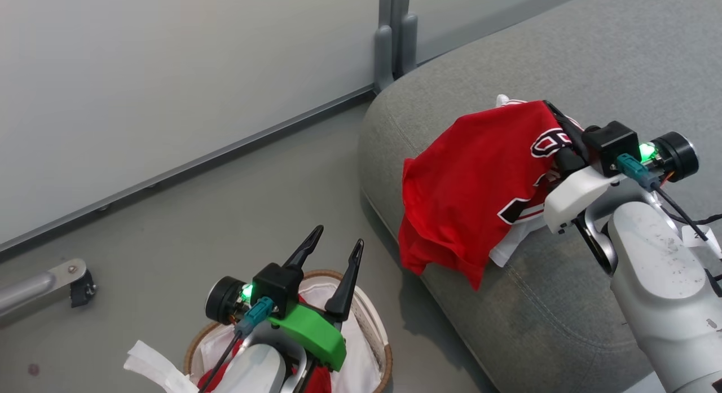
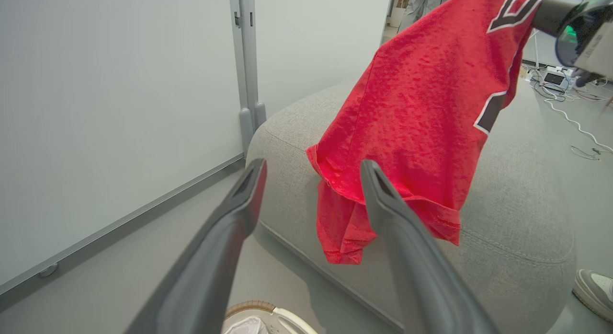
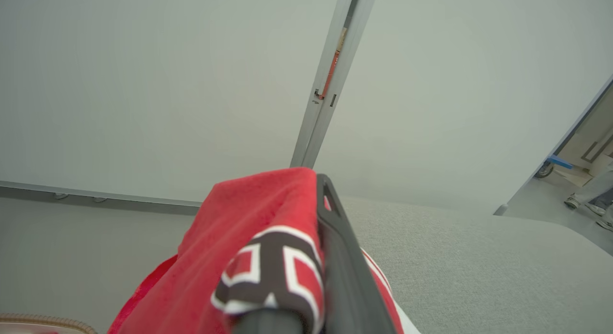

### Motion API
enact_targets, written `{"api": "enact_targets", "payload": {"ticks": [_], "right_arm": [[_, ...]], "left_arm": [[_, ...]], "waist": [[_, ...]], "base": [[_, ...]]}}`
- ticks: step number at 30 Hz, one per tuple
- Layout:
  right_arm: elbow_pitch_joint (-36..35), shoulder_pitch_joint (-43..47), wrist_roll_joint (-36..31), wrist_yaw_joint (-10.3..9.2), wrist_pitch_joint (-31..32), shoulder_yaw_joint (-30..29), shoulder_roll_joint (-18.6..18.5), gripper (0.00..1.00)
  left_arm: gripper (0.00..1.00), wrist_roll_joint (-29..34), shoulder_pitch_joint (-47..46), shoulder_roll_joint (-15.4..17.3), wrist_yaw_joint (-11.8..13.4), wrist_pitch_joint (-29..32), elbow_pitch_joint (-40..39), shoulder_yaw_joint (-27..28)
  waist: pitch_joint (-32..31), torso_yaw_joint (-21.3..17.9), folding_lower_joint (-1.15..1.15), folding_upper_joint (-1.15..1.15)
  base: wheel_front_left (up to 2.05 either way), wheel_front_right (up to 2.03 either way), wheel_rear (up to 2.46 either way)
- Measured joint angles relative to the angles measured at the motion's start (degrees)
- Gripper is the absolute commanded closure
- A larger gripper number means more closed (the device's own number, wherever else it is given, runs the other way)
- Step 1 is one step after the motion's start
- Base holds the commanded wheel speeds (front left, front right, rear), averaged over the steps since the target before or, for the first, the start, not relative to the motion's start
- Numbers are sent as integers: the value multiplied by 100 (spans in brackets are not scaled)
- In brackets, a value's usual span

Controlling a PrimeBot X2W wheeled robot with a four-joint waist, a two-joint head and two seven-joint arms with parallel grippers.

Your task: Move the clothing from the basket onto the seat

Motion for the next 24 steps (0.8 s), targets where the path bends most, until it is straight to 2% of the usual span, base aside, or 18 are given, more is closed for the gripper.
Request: {"api": "enact_targets", "payload": {"ticks": [5, 10, 24], "right_arm": [[-51, -116, 1, 0, 0, -299, 2, 100], [-111, -531, 56, 0, 0, -815, -42, 100], [-289, -2935, -142, -1, -1, -2194, -1034, 100]], "left_arm": [[0, 22, -180, -4, 0, 0, -36, -136], [0, 67, -477, 33, 0, 0, -178, -294], [0, 463, -1509, 439, -1, -1, -646, -344]], "waist": [[280, -229, 0, 0], [656, -273, 0, 0], [2286, 162, 1, 0]], "base": [[0, 0, 0], [0, 0, 0], [0, 0, 0]]}}
